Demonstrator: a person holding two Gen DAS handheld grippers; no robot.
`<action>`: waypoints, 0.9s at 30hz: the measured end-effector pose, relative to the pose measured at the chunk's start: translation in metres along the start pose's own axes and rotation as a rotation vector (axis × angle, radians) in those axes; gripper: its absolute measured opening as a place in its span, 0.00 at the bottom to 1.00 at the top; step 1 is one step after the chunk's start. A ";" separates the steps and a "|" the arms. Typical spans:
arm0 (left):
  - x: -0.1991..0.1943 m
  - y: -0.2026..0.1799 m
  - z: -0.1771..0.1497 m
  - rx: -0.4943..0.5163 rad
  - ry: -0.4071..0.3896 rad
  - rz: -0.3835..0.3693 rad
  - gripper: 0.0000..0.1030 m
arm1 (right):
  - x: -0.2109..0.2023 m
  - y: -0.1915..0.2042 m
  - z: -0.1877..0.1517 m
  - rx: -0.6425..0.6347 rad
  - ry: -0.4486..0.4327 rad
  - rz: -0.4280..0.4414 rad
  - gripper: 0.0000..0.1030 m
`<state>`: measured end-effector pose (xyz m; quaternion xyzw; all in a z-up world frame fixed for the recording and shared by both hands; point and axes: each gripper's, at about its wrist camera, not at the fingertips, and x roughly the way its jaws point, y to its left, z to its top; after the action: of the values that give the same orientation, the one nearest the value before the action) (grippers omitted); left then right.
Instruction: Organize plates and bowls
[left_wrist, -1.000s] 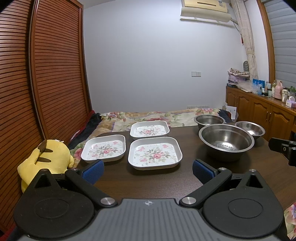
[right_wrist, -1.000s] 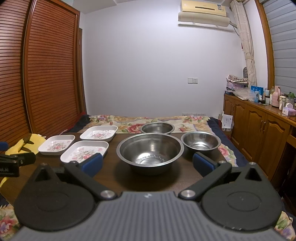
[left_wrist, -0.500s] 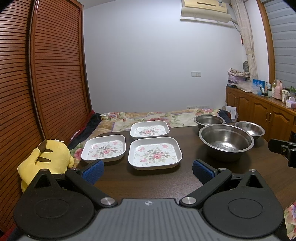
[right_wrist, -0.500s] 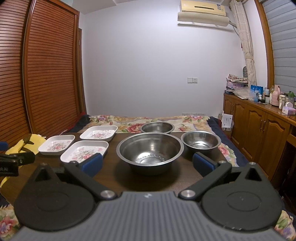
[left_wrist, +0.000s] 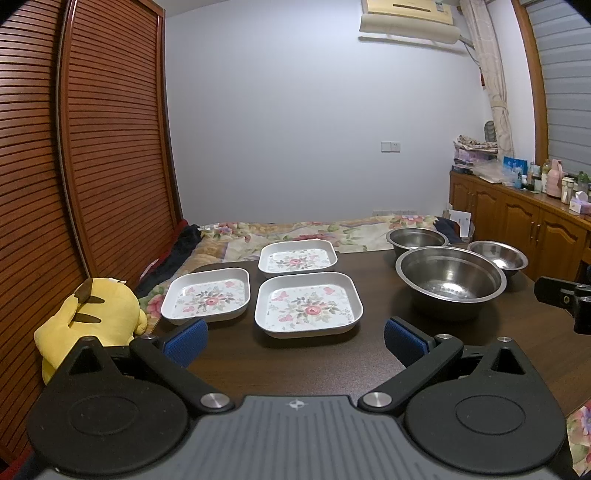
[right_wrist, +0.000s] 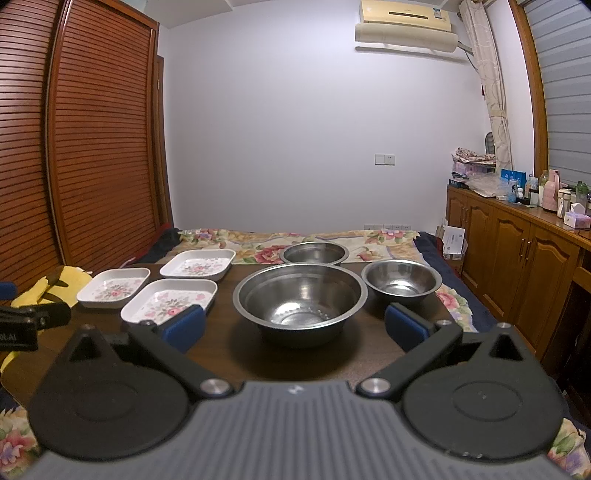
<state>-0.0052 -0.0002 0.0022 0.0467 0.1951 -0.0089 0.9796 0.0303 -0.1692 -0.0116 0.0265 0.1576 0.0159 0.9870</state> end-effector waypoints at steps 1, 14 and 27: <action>0.000 0.000 0.000 0.000 0.000 0.000 1.00 | 0.000 0.000 0.000 -0.001 0.000 -0.001 1.00; -0.001 0.000 -0.001 -0.001 -0.001 0.000 1.00 | 0.000 0.001 0.000 -0.003 -0.002 -0.002 1.00; 0.006 0.002 -0.004 -0.009 0.031 -0.004 1.00 | 0.001 0.002 -0.001 -0.004 0.000 0.000 1.00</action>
<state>-0.0007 0.0026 -0.0034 0.0420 0.2104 -0.0093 0.9767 0.0310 -0.1668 -0.0127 0.0245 0.1578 0.0161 0.9870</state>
